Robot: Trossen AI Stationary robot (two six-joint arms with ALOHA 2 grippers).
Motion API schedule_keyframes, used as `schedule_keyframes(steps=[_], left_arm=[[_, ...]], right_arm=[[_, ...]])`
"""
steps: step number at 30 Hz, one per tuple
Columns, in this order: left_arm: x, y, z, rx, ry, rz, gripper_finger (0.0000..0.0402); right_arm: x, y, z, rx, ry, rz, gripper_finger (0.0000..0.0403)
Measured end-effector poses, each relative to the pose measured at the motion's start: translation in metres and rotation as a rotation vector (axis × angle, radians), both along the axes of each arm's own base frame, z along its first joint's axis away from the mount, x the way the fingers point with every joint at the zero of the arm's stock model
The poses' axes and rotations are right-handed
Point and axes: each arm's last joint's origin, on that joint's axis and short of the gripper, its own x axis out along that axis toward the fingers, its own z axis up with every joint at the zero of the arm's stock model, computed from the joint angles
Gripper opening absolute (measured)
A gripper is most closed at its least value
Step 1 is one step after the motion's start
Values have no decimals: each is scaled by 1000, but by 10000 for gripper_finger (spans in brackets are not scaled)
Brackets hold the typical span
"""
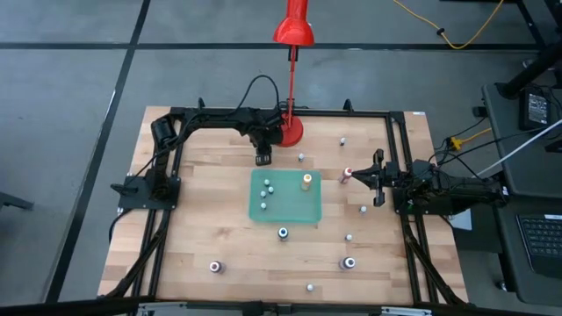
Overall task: Pick & Place food coloring
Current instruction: Put the small blue food coloring bottle into the green bin
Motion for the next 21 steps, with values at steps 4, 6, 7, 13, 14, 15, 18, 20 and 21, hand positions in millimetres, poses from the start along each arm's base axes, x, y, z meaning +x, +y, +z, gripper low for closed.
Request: schedule_keyframes(steps=[4,6,7,13,14,15,18,20,21], left_arm=[[0,0,0,0,0,0,60],[0,0,0,-1,-1,0,56],[0,0,0,0,-1,0,55],[0,0,0,0,-1,-1,66],[0,0,0,0,-1,0,66],[0,0,0,0,-1,0,66],[0,0,0,-2,-1,0,63],[0,0,0,-4,-2,6,65],[0,0,0,-6,-3,9,68]], right_arm=[[0,0,0,0,0,0,31],[0,0,0,0,0,0,31],[0,0,0,0,0,0,31],[0,0,0,0,0,0,31],[0,0,0,0,0,0,31],[0,0,0,0,0,0,31],[0,0,0,0,0,0,31],[0,0,0,0,0,0,31],[0,0,0,0,0,0,31]])
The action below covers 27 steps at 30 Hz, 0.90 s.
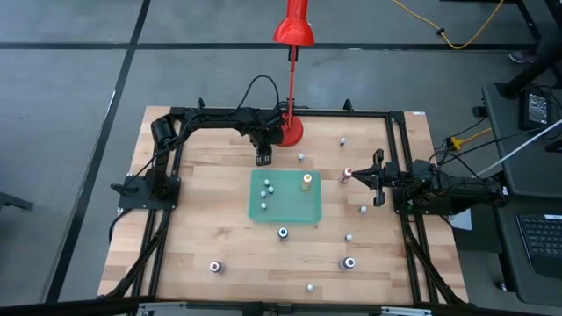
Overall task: Pick & Place food coloring
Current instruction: Put the small blue food coloring bottle into the green bin
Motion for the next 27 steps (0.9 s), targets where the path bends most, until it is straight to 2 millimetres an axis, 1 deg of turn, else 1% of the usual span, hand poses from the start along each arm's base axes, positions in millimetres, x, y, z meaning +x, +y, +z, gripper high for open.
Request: schedule_keyframes(steps=[7,12,16,23,27], left_arm=[[1,-2,0,-17,-8,-4,112],[7,-3,8,-3,-26,-28,133],[9,-2,12,10,-40,-33,133],[7,-2,11,5,-16,-36,115],[7,-2,11,8,-16,-46,112]], right_arm=[[0,0,0,0,0,0,31],[0,0,0,0,0,0,31],[0,0,0,0,0,0,31],[0,0,0,0,0,0,31],[0,0,0,0,0,0,31]])
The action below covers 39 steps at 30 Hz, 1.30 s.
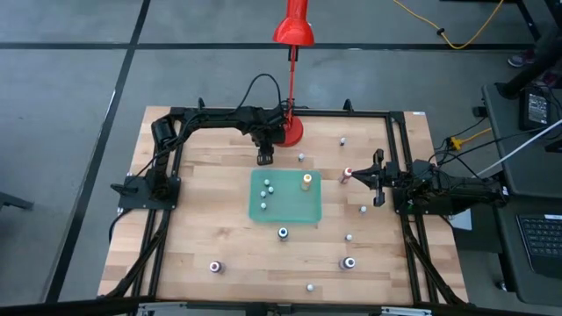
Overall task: Pick & Place food coloring
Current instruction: Put the small blue food coloring bottle into the green bin
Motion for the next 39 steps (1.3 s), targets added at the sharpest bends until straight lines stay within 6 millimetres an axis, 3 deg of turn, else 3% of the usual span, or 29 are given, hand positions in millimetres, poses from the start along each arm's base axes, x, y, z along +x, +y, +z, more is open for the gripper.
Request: schedule_keyframes(steps=[19,34,39], left_arm=[[-3,2,-9,7,10,2,109],[-3,2,-9,8,4,5,62],[-1,-2,12,21,-9,4,54]], right_arm=[[0,0,0,0,0,0,31],[0,0,0,0,0,0,31],[0,0,0,0,0,0,31]])
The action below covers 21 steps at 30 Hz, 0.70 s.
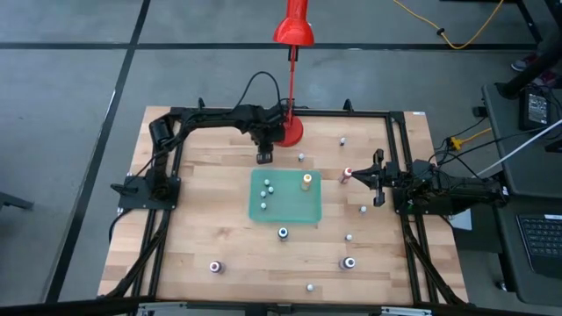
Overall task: Pick & Place food coloring
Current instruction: Put the small blue food coloring bottle into the green bin
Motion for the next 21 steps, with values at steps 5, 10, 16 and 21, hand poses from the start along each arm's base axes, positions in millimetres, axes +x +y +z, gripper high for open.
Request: schedule_keyframes(steps=[5,10,16,21], left_arm=[[1,-13,41,16,-64,19,56],[-5,-44,92,28,-179,1,55],[-19,-99,136,-14,-276,-23,55],[-19,-145,145,-86,-298,-21,55]], right_arm=[[0,0,0,0,0,0,31],[0,0,0,0,0,0,31],[0,0,0,0,0,0,31],[0,0,0,0,1,0,31]])
